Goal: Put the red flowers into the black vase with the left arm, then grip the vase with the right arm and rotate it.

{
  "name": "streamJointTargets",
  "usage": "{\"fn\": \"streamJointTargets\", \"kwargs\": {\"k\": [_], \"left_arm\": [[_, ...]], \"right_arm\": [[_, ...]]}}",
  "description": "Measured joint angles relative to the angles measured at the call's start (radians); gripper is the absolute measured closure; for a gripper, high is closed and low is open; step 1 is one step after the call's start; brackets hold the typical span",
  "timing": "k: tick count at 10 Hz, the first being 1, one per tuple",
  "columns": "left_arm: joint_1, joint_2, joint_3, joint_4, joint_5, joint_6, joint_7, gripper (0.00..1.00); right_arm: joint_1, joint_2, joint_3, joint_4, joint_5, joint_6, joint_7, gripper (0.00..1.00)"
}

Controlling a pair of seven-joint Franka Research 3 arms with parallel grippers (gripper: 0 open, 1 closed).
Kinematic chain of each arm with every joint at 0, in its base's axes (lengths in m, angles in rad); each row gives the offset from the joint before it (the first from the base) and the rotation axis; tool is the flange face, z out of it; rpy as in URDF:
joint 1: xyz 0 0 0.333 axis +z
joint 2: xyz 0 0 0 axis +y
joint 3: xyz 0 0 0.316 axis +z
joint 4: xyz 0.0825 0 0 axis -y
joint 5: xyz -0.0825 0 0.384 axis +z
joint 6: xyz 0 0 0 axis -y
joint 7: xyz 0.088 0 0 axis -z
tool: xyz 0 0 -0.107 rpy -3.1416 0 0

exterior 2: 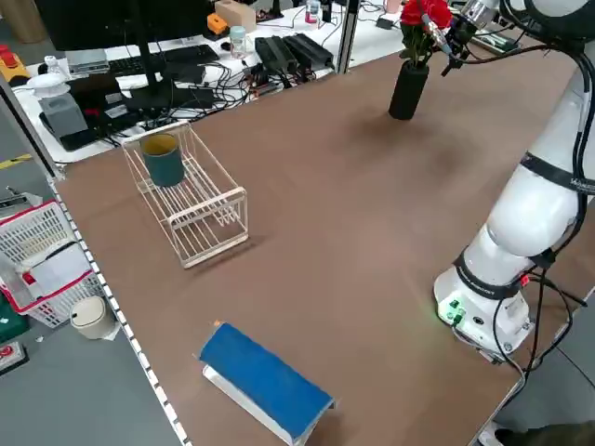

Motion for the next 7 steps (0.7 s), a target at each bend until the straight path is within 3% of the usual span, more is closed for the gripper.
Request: {"fn": "streamJointTargets", "kwargs": {"k": [4, 6, 7], "left_arm": [[0.020, 0.000, 0.001, 0.005, 0.000, 0.042, 0.001, 0.00], [0.018, -0.001, -0.006, 0.008, 0.000, 0.042, 0.001, 0.00], [0.018, -0.001, -0.006, 0.008, 0.000, 0.042, 0.002, 0.00]], "right_arm": [[0.006, 0.023, 0.000, 0.014, 0.000, 0.010, 0.010, 0.01], [0.006, 0.024, -0.001, 0.017, 0.000, 0.010, 0.010, 0.12], [0.006, 0.024, -0.001, 0.019, 0.000, 0.010, 0.010, 0.29]]}}
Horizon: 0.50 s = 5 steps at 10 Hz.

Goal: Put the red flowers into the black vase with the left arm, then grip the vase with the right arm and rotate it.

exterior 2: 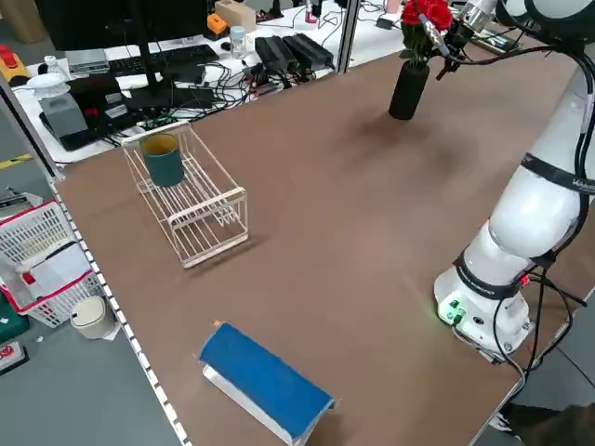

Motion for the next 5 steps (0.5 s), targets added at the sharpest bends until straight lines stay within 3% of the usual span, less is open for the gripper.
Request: {"fn": "streamJointTargets", "kwargs": {"k": [3, 5], "left_arm": [[-0.012, 0.000, -0.003, 0.000, 0.000, 0.000, 0.003, 0.00], [-0.011, -0.003, -0.004, 0.002, 0.000, -0.002, 0.003, 0.00]], "right_arm": [[0.000, 0.001, 0.000, 0.002, 0.000, 0.000, 0.000, 0.36], [0.000, 0.001, 0.000, 0.003, 0.000, 0.000, 0.000, 0.47]]}}
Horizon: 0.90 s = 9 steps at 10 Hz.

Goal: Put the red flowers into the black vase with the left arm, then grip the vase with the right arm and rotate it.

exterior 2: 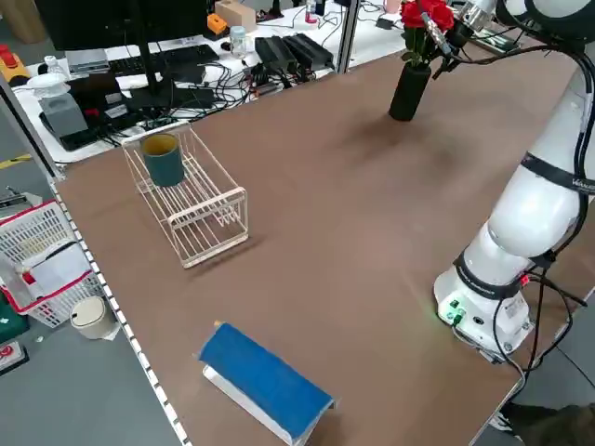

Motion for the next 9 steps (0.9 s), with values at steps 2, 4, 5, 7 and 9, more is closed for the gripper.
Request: {"fn": "streamJointTargets", "kwargs": {"k": [2, 4, 5, 7, 9], "left_arm": [[0.001, -0.008, 0.000, 0.000, -0.012, -0.009, 0.000, 0.00], [0.003, -0.009, 0.002, -0.001, -0.036, -0.018, 0.000, 0.00], [0.004, -0.009, 0.004, -0.002, -0.036, -0.023, 0.000, 0.00], [0.018, -0.007, 0.009, -0.005, -0.036, -0.024, 0.000, 0.00], [0.043, -0.008, 0.009, -0.002, -0.036, -0.024, 0.000, 0.00]], "right_arm": [[0.000, 0.000, 0.000, 0.001, -0.013, 0.000, -0.002, 0.59], [0.000, 0.000, -0.002, 0.001, -0.046, -0.002, -0.002, 0.62], [0.000, 0.000, -0.003, 0.002, -0.064, -0.004, -0.002, 0.63], [0.000, 0.000, -0.009, 0.002, -0.089, -0.014, -0.002, 0.66], [0.000, 0.000, -0.015, 0.011, -0.112, -0.052, -0.003, 0.67]]}}
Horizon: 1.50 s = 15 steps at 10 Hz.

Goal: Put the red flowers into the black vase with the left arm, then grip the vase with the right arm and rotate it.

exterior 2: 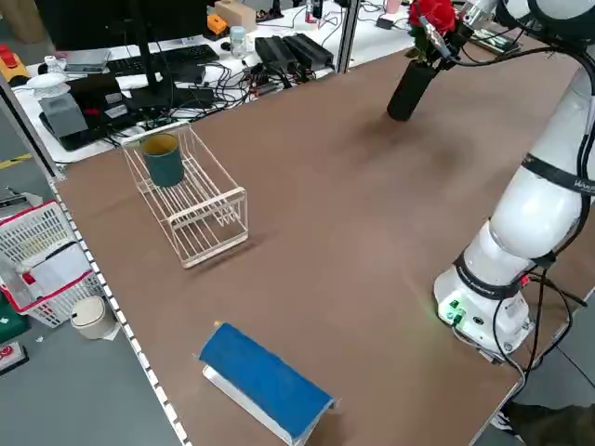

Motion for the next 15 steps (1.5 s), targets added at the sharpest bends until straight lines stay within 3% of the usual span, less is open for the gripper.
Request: {"fn": "streamJointTargets", "kwargs": {"k": [8, 11, 13, 15], "left_arm": [[-0.015, 0.028, -0.013, 0.002, 0.000, 0.036, 0.000, 0.00], [-0.015, 0.028, -0.030, 0.002, 0.016, 0.036, 0.000, 0.00], [-0.013, 0.028, -0.032, 0.002, 0.018, 0.036, 0.000, 0.00], [-0.009, 0.027, -0.032, 0.002, 0.018, 0.036, 0.000, 0.00]], "right_arm": [[0.000, 0.000, -0.008, 0.081, -0.110, -0.179, 0.000, 0.69], [0.000, 0.000, -0.007, 0.111, -0.240, -0.228, -0.007, 0.69], [-0.002, -0.001, -0.008, 0.157, -0.335, -0.332, -0.100, 0.69], [-0.005, -0.001, -0.008, 0.179, -0.348, -0.380, -0.281, 0.69]]}}
